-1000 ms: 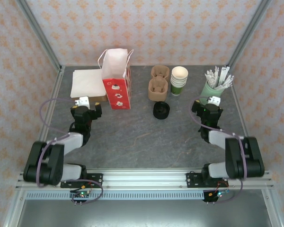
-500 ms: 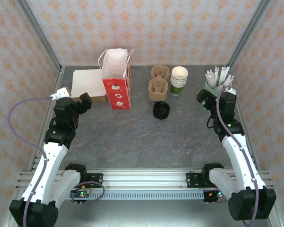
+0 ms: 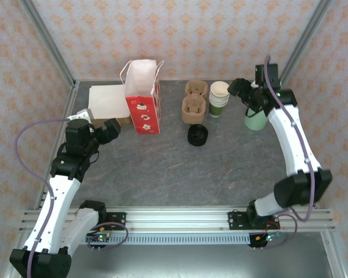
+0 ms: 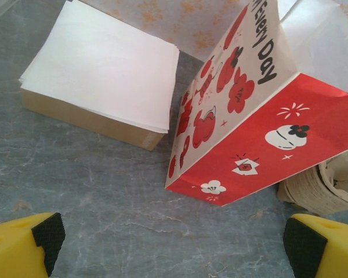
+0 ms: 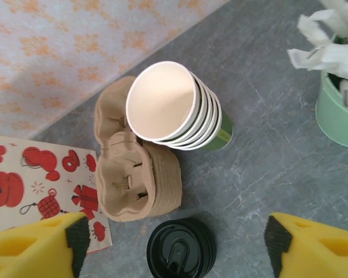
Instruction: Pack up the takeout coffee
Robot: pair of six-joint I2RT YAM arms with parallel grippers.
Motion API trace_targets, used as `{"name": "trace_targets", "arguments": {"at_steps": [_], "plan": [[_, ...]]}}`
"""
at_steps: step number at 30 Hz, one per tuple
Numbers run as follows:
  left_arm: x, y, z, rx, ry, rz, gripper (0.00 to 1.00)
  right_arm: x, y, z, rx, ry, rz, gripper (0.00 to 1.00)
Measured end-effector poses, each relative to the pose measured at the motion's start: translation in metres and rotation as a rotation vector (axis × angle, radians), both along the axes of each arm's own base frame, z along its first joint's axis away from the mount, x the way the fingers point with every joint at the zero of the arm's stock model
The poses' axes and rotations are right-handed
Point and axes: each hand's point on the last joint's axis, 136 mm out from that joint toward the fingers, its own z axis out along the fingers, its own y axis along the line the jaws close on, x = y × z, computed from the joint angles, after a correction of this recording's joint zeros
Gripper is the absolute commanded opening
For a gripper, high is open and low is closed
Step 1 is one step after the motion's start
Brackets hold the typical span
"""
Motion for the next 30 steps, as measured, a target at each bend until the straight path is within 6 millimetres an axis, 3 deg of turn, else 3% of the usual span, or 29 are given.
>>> {"name": "trace_targets", "arguments": {"at_steps": [5, 12, 18, 30], "plan": [[0.0, -0.005, 0.001, -0.013, 0.001, -0.024, 1.0, 0.038, 0.006, -0.039, -0.024, 0.134, 0.025, 0.72], [0.0, -0.007, 0.001, -0.02, 0.002, -0.038, 1.0, 0.072, 0.008, -0.079, -0.061, 0.239, 0.05, 0.63], [0.001, -0.008, 0.001, -0.02, 0.004, -0.039, 1.0, 0.091, 0.008, -0.091, -0.066, 0.25, 0.054, 0.5], [0.001, -0.005, 0.006, -0.01, 0.007, -0.026, 1.0, 0.11, 0.002, -0.099, -0.039, 0.253, 0.033, 0.3]]}}
